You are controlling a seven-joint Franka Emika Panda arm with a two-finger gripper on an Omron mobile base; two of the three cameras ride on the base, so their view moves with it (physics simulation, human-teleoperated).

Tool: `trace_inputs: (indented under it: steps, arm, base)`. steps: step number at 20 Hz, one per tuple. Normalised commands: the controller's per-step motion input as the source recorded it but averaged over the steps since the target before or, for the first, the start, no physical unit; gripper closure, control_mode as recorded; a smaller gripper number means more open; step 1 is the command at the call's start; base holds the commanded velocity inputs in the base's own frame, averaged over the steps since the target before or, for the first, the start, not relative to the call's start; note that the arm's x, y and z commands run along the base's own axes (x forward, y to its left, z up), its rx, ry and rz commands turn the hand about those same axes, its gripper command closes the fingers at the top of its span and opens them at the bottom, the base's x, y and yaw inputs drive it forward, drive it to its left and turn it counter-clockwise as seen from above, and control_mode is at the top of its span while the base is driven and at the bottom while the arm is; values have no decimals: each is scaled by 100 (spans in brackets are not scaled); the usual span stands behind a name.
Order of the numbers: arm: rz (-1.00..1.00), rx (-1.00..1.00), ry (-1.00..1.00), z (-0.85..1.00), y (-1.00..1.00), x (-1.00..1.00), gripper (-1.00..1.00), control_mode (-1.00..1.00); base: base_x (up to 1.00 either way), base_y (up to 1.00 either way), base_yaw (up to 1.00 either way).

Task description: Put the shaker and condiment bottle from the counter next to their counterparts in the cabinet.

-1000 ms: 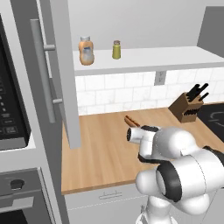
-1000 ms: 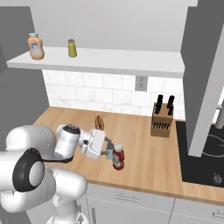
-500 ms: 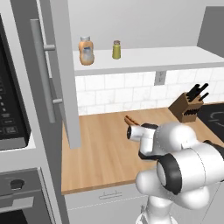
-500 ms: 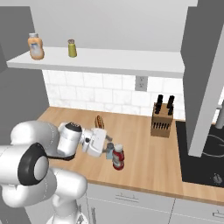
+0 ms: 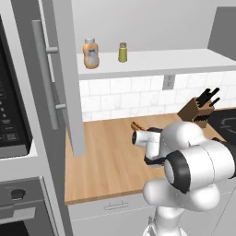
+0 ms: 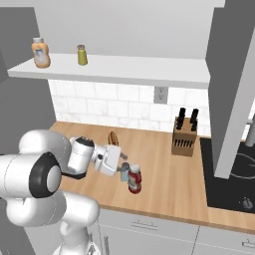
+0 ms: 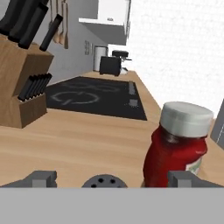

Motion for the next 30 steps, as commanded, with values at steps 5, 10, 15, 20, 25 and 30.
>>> trace_inputs:
  steps: [5, 10, 15, 20, 25, 30]
  arm:
    - [0, 0, 2, -23, 3, -3, -100, -100]
    - [0, 0, 0, -18, 0, 0, -100, -100]
    - [0, 0, 0, -20, 0, 0, -100, -100]
    - [0, 0, 0, -28, 0, 0, 100, -100]
    - [0, 0, 1, -13, 0, 0, 100, -100]
    - [0, 0, 0, 11, 19, 0, 100, -100]
  base:
    - [0, 0, 0]
    - [0, 0, 0]
    - [0, 0, 0]
    - [0, 0, 0]
    - [0, 0, 0]
    - [0, 0, 0]
